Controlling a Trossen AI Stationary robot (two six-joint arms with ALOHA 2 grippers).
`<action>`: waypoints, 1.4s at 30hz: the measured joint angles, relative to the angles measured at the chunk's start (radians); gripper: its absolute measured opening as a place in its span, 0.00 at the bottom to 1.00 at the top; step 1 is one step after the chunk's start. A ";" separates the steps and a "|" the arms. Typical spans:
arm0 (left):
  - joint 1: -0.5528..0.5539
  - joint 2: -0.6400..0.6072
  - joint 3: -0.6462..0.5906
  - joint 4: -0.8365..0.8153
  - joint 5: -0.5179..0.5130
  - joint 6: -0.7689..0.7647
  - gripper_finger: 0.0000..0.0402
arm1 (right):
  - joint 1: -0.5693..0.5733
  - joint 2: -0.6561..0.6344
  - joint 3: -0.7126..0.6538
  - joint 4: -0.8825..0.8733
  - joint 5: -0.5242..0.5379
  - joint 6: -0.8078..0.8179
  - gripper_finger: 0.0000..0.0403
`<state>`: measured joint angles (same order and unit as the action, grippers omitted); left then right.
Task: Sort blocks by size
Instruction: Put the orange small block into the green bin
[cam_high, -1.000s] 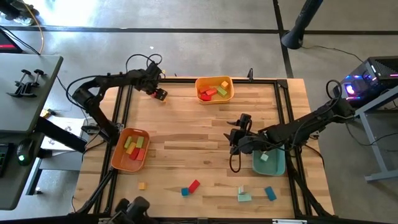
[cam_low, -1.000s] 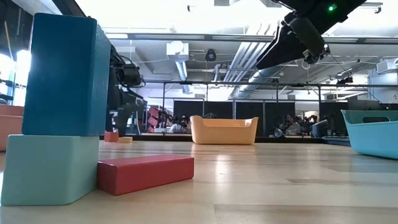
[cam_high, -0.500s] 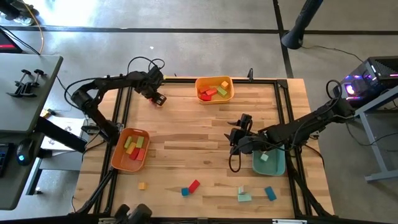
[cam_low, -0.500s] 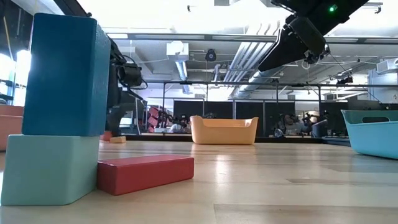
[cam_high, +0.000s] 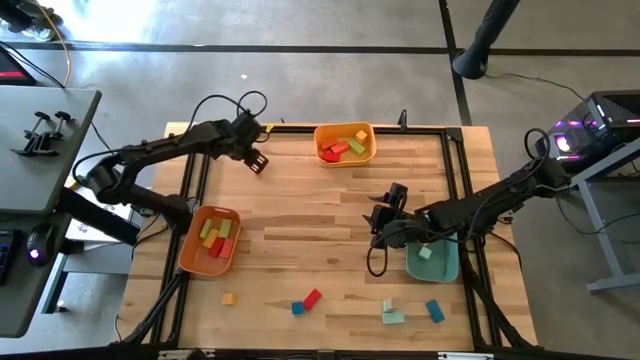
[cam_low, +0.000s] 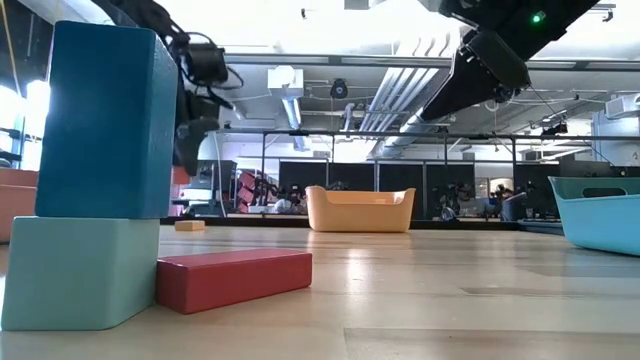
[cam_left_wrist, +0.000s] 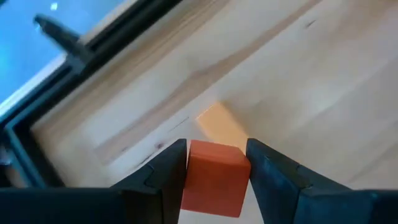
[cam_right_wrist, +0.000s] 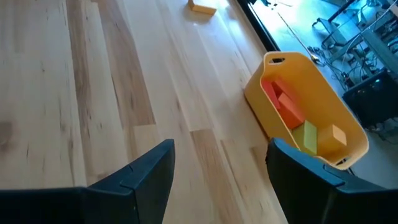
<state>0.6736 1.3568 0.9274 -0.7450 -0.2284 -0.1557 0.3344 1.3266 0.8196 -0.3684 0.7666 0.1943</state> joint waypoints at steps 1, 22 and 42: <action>-0.017 -0.007 0.000 0.009 0.001 -0.007 0.38 | 0.000 0.000 0.000 -0.007 0.000 0.009 0.60; -0.595 0.146 0.001 1.054 0.281 -0.087 0.34 | 0.063 0.013 -0.480 1.319 0.030 -0.500 0.60; -0.696 0.374 0.002 1.716 0.429 -0.313 0.34 | 0.349 0.013 -0.138 0.971 0.300 -1.124 0.60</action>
<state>-0.0222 1.7309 0.9291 0.9714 0.2008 -0.4687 0.6834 1.3399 0.6819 0.6025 1.0664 -0.9300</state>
